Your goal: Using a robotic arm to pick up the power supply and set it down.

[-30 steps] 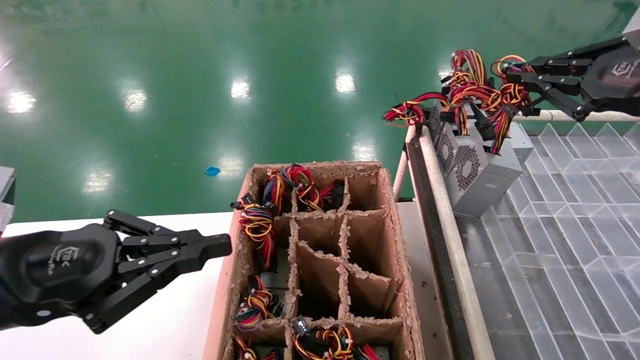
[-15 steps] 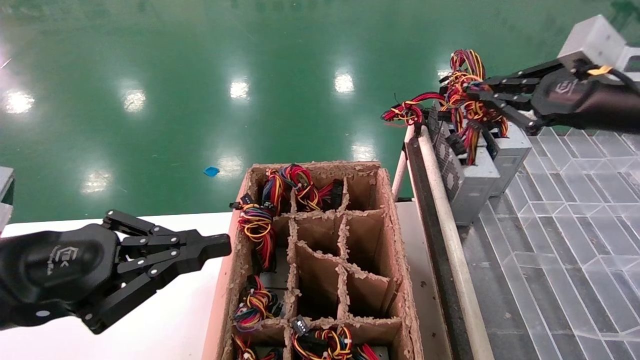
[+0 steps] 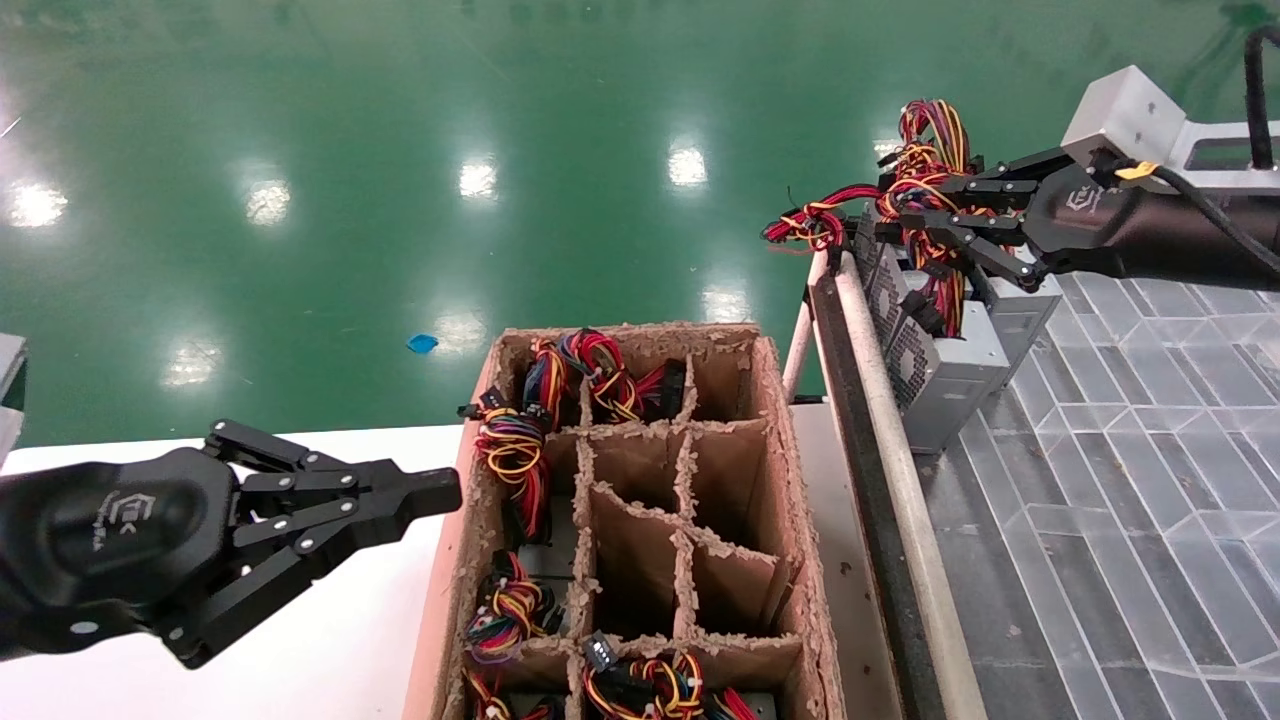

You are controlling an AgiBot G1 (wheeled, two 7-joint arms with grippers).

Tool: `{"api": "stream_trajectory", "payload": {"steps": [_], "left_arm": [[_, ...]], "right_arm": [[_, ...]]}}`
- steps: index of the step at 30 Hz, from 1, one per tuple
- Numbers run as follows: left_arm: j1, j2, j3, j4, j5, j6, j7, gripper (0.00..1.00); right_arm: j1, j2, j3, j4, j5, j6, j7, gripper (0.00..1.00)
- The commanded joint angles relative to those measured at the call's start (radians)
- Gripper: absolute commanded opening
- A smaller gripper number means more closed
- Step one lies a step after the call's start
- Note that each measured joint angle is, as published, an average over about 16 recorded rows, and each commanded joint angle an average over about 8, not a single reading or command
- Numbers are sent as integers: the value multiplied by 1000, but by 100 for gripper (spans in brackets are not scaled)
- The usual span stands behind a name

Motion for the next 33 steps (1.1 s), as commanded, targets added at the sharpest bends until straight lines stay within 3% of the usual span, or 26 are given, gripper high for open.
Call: {"api": "stream_trajectory", "payload": {"steps": [1,21,31,32,33], "left_arm": [[0,0,0,0,0,0,0,0],[0,0,0,0,0,0,0,0],[0,0,0,0,0,0,0,0],[0,0,0,0,0,0,0,6],[0,0,0,0,0,0,0,19]], "right_arm": [[-2,-4,2,-4,4,0,-5,100],[-26,43,42,58,79,-86,-65,100],[-143,72,63,203,176,-93,26,100],[-157,75,65,219,187,-93,37,100],[-170,78,68,235,197,-94,47,100]]}}
